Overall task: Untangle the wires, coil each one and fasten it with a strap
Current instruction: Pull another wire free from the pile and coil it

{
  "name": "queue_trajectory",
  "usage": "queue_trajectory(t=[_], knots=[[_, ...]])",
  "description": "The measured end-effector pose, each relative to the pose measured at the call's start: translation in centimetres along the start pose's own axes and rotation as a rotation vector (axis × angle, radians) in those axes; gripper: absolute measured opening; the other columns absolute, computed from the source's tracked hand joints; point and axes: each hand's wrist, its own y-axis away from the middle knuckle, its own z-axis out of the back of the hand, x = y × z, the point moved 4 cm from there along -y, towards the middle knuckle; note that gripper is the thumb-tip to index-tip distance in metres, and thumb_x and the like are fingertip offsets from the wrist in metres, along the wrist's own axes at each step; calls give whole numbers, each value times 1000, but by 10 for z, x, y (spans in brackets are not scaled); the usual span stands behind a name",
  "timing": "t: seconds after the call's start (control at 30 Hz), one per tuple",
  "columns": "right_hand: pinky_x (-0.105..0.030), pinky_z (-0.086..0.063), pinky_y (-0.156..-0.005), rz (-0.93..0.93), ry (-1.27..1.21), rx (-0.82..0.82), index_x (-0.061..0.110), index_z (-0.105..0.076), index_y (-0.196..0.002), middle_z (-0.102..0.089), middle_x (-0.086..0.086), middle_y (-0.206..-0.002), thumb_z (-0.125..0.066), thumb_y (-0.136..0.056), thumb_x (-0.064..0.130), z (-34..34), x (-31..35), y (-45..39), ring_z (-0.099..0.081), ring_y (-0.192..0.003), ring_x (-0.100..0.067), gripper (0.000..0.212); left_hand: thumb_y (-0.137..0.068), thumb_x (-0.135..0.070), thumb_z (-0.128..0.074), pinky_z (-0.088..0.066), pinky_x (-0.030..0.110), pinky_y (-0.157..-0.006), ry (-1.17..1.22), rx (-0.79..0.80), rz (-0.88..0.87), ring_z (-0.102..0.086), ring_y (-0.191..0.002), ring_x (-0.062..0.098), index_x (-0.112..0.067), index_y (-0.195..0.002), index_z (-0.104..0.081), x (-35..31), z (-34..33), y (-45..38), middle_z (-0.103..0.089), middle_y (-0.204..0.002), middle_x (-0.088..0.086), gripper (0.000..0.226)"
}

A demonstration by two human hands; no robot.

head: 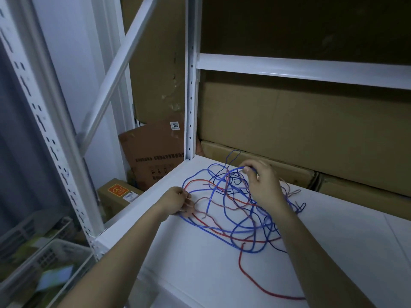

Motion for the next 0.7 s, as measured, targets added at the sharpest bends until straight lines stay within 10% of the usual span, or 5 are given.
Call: queue_trajectory(t=[0.17,0.37,0.5,0.7], knots=[[-33,-40,-78,-1,54,-8,11,-67,-98,-63,-3,-96,-48,-97,6,-8,-7,-1,-53,-93,-24,20,-101,-23,-46,-42,27,-91,-301,-71,-200,-55,-107,19,-10,-119,-62,-10,3,4,-60,-122,6,27],[-33,-43,-84,35,-92,-33,15,-67,-94,-61,10,-90,-49,-95,4,-18,15,-16,-56,-94,-19,21,-101,-45,-33,-52,20,-85,98,264,-336,-67,-98,11,-19,-108,-66,-53,-3,43,-72,-105,-5,43],[-13,-42,-77,3,-263,-91,29,-64,-92,-58,11,-93,-50,-97,10,-29,26,-29,-55,-87,0,24,-105,-30,-32,-56,28,-75,273,417,-405,-56,-59,13,-11,-92,-61,-67,-8,56,-56,-66,1,36],[-11,-37,-60,-88,-308,-77,22,-63,-100,-59,11,-78,-46,-100,22,-70,19,-31,-52,-65,2,16,-104,-30,-33,-22,16,-42,621,313,-485,-18,-47,7,-15,-80,-49,-81,18,37,-21,-53,-7,33]])
